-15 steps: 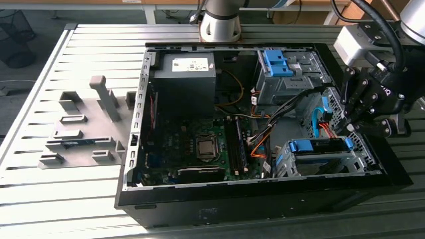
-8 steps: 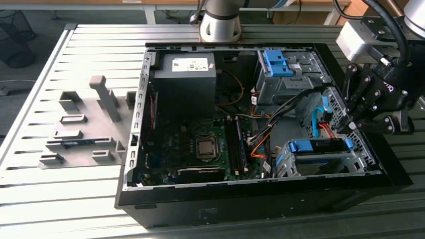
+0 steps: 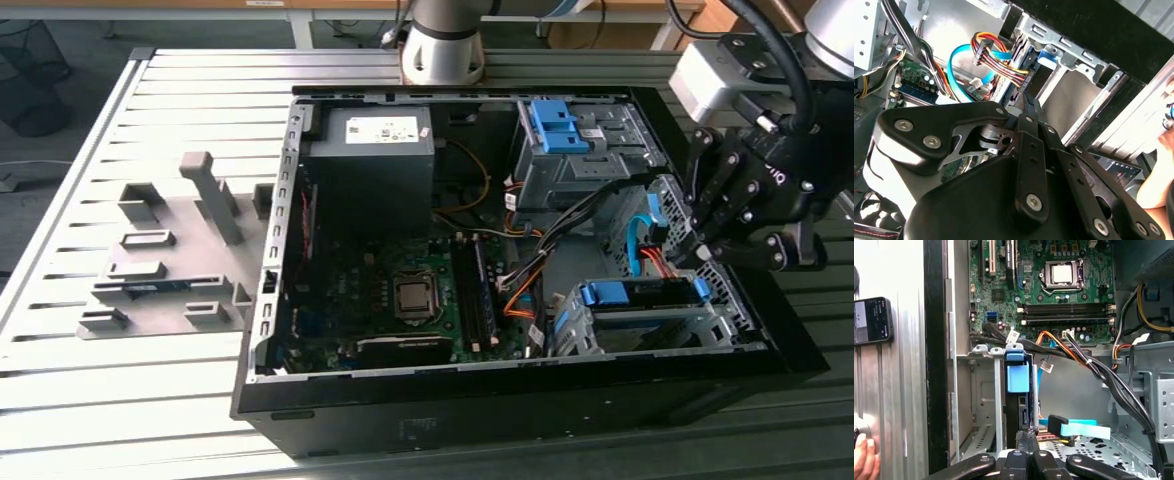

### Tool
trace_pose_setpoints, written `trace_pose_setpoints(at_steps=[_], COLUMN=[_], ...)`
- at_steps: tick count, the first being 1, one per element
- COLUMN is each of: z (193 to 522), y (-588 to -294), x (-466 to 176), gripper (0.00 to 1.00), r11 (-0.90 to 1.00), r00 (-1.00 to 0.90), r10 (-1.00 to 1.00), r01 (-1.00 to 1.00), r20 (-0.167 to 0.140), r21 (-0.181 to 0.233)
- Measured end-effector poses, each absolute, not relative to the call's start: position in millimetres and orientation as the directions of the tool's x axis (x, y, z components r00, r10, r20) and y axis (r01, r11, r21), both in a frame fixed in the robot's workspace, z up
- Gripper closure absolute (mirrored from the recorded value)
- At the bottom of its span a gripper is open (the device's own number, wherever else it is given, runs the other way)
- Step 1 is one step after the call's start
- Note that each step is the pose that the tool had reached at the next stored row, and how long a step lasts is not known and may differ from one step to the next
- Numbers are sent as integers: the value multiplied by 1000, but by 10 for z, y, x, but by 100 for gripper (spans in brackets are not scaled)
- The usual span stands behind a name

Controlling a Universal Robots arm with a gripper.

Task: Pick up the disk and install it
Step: 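Insert the second disk wire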

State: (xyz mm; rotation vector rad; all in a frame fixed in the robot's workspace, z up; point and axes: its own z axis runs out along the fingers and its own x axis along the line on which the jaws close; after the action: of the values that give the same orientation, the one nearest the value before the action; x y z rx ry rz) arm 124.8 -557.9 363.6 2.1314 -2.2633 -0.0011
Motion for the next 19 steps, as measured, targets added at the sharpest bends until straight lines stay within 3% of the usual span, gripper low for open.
trace_pose_setpoints(at_steps=[19], z=[3636], y=[-5579], x=[1010], gripper=[89], r11=[60], r00=[-60], r10=[-998], r01=[-998], r20=[23], r21=[23])
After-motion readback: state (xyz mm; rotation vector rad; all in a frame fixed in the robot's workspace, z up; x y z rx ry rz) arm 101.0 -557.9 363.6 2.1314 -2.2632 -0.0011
